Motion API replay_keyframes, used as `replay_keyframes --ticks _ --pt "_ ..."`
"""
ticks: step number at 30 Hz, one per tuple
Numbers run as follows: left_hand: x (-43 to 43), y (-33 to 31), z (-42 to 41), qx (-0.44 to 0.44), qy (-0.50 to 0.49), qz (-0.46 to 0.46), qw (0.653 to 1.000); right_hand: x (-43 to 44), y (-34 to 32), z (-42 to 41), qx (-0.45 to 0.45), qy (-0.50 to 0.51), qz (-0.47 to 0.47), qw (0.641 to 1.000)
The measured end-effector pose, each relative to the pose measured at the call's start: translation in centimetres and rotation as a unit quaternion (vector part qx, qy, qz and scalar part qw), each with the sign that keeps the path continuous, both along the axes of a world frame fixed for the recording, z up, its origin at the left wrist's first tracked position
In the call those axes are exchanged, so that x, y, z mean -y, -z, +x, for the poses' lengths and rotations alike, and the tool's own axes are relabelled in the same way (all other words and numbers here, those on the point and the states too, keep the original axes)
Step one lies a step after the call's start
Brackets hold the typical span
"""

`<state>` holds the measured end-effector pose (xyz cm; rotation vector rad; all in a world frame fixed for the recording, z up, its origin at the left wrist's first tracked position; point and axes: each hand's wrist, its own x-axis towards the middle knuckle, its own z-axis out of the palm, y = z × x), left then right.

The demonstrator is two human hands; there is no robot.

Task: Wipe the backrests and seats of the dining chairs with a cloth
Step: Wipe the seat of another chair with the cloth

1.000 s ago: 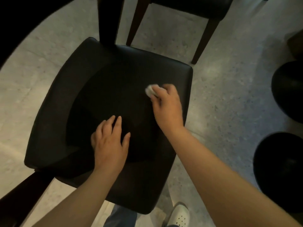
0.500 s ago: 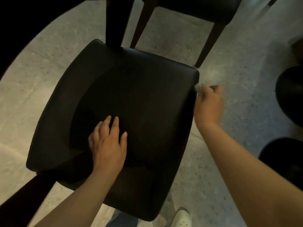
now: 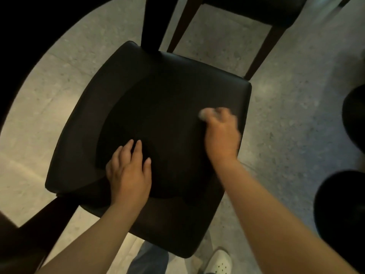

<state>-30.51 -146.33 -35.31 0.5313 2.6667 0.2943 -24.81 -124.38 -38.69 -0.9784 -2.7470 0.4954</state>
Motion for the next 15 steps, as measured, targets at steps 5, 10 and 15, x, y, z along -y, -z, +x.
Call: replay_keyframes --ticks 5,10,15 --pt "-1.9 -0.1 1.5 0.012 0.048 0.007 0.999 -7.5 -0.3 8.2 -0.011 0.261 -0.026 0.965" --pt "-3.3 -0.3 3.9 0.019 0.097 0.001 0.995 -6.1 -0.5 8.4 -0.093 0.166 -0.115 0.975" --pt "-3.4 0.2 5.3 0.021 0.145 0.025 0.989 -3.9 0.3 7.1 -0.097 0.146 -0.205 0.963"
